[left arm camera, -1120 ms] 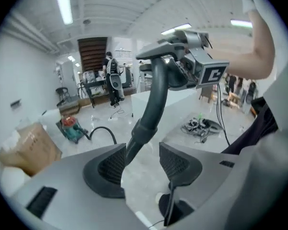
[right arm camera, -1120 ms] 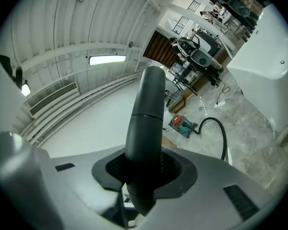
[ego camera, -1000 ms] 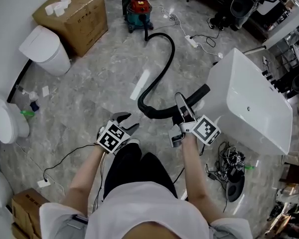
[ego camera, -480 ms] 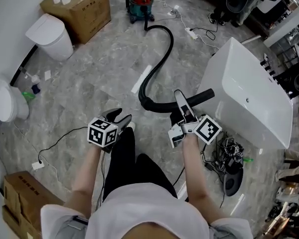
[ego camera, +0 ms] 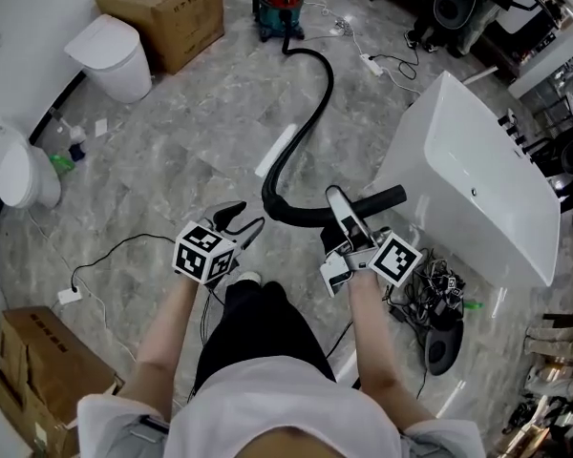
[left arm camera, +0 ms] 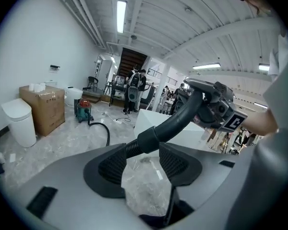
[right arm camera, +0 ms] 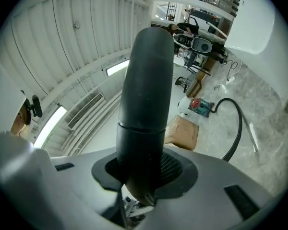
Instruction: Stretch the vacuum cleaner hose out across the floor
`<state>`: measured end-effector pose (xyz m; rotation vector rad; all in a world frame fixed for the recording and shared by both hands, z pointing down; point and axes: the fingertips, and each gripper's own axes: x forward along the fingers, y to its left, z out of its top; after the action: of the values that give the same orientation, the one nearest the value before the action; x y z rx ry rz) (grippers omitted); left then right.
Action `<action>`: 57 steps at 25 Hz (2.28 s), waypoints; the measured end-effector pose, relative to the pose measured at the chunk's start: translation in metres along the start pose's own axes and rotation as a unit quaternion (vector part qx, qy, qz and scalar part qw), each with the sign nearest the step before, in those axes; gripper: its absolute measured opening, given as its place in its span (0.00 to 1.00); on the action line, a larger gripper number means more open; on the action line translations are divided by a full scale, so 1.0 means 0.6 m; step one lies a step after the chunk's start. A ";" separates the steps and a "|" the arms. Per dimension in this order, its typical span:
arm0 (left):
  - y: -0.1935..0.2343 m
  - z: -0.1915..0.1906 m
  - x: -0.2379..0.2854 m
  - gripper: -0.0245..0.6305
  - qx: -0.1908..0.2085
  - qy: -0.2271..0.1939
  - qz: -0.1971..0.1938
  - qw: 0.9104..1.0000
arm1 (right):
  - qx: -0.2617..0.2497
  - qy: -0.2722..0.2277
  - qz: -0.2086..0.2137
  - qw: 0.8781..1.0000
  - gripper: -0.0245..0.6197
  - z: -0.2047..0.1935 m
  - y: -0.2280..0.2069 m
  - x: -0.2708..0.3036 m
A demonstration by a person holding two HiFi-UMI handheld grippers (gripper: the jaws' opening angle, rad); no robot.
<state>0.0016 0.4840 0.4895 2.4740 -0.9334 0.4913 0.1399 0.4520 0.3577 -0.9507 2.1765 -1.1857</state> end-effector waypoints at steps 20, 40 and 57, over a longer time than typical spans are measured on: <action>-0.055 -0.144 -0.301 0.34 0.007 -0.021 -0.007 1.000 | 0.022 0.009 0.053 0.998 0.25 -0.306 0.215 -0.107; -0.267 -0.284 -0.412 0.34 -0.277 -0.114 -0.076 0.951 | 0.090 0.000 0.174 0.981 0.25 -0.337 0.336 -0.357; -0.352 -0.319 -0.562 0.50 -0.546 -0.302 -0.269 0.734 | 0.138 0.024 0.305 0.942 0.25 -0.421 0.500 -0.483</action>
<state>-0.1242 0.9033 0.4312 1.5772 -0.3984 -0.8917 0.0498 0.9199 0.2529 -0.1037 2.0382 -1.1514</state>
